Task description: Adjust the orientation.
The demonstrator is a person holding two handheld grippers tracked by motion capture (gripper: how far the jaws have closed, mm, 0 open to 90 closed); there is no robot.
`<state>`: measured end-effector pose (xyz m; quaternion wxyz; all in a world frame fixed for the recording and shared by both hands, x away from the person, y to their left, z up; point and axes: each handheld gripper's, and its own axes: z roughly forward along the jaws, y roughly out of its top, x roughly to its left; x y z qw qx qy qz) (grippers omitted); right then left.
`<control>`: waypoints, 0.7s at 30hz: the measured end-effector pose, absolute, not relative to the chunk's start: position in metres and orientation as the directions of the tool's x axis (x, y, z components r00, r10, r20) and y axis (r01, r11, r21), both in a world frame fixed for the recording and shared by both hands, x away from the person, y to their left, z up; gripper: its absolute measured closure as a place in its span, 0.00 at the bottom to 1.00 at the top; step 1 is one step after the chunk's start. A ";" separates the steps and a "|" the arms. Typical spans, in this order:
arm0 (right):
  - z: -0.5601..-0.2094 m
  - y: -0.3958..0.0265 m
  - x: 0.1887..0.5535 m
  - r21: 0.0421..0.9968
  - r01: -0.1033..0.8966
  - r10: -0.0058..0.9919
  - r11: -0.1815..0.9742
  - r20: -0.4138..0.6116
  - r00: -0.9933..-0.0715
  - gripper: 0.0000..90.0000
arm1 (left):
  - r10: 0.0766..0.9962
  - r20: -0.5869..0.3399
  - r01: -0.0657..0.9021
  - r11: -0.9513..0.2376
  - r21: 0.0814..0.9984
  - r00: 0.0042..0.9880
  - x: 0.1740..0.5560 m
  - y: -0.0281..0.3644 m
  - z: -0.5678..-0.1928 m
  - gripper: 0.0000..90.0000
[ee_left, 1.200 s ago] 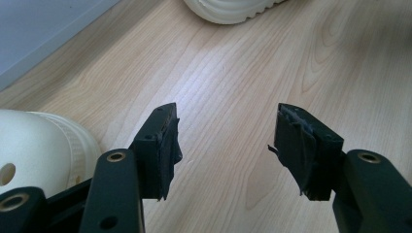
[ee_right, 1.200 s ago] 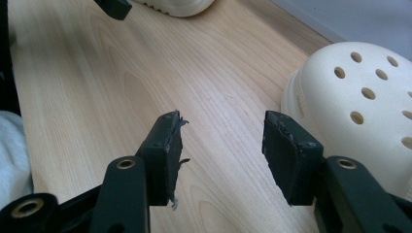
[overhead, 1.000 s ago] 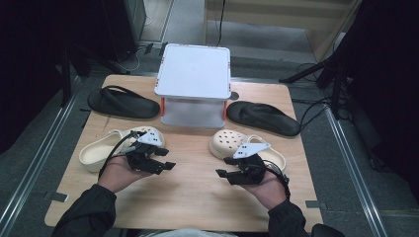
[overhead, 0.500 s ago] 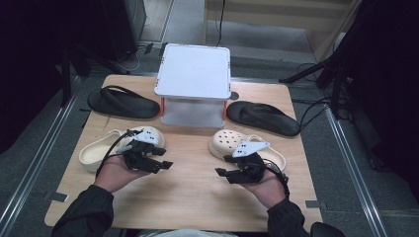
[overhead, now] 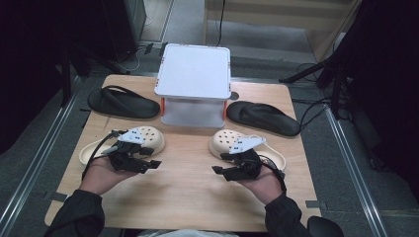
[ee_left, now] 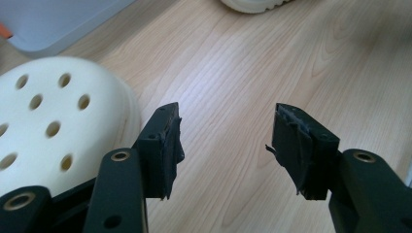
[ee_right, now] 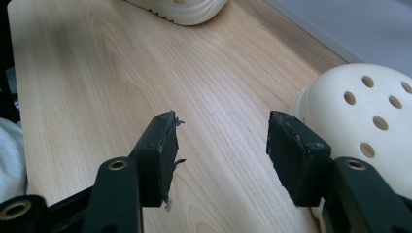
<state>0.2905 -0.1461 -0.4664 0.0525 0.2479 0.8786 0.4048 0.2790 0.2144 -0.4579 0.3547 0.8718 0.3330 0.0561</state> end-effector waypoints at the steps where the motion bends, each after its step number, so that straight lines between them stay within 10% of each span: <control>1: -0.466 -0.145 0.291 0.736 0.390 0.475 0.553 0.106 -0.873 0.51 | 0.620 -0.139 0.541 -0.527 0.656 0.772 0.279 0.214 -0.458 0.50; 21: -0.465 -0.144 0.306 0.708 0.348 0.407 0.614 0.094 -0.909 0.52 | 0.721 -0.158 0.619 -0.436 0.653 0.675 0.265 0.278 -0.436 0.51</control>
